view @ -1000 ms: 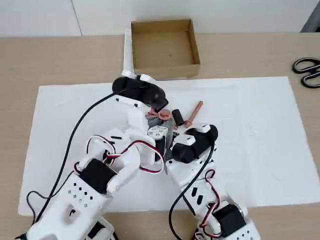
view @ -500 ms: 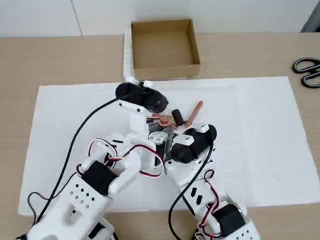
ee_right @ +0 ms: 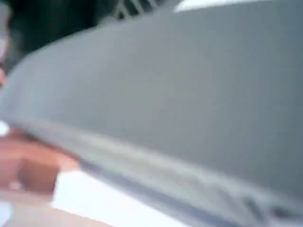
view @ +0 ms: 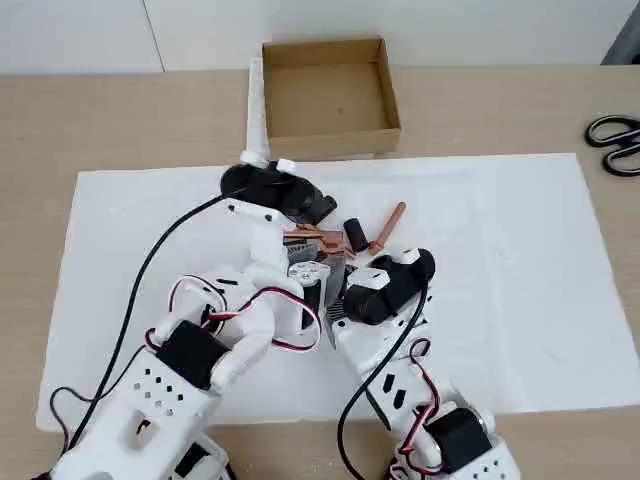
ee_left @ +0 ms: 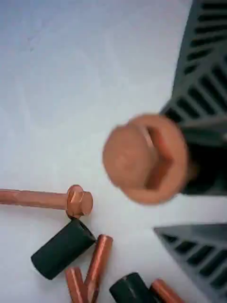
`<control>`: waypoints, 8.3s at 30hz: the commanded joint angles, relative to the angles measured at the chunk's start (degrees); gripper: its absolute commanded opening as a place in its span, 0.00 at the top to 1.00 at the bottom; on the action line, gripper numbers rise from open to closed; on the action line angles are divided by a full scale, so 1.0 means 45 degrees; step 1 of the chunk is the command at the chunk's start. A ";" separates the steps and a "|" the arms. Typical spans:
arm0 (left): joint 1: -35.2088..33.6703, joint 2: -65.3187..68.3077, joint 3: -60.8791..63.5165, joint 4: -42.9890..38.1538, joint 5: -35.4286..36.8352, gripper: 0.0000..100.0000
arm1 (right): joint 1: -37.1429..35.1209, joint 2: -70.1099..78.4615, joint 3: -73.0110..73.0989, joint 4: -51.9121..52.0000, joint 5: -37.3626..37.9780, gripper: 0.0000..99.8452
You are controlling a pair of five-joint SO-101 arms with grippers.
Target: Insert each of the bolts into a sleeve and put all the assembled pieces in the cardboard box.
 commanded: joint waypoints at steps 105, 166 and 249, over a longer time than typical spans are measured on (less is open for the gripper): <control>-1.2190 -0.0234 -0.0479 0.3341 -0.4904 0.83 | 0.4777 3.8515 -3.4168 -0.4835 0.2325 0.81; -1.2190 -0.0234 -0.0459 0.3770 -0.4825 0.83 | 0.3565 2.3551 -3.4833 1.2689 0.3165 0.81; -0.9944 -0.0215 0.0850 0.1836 -0.4825 0.83 | 0.2452 2.7067 -2.2056 0.7043 0.2794 0.72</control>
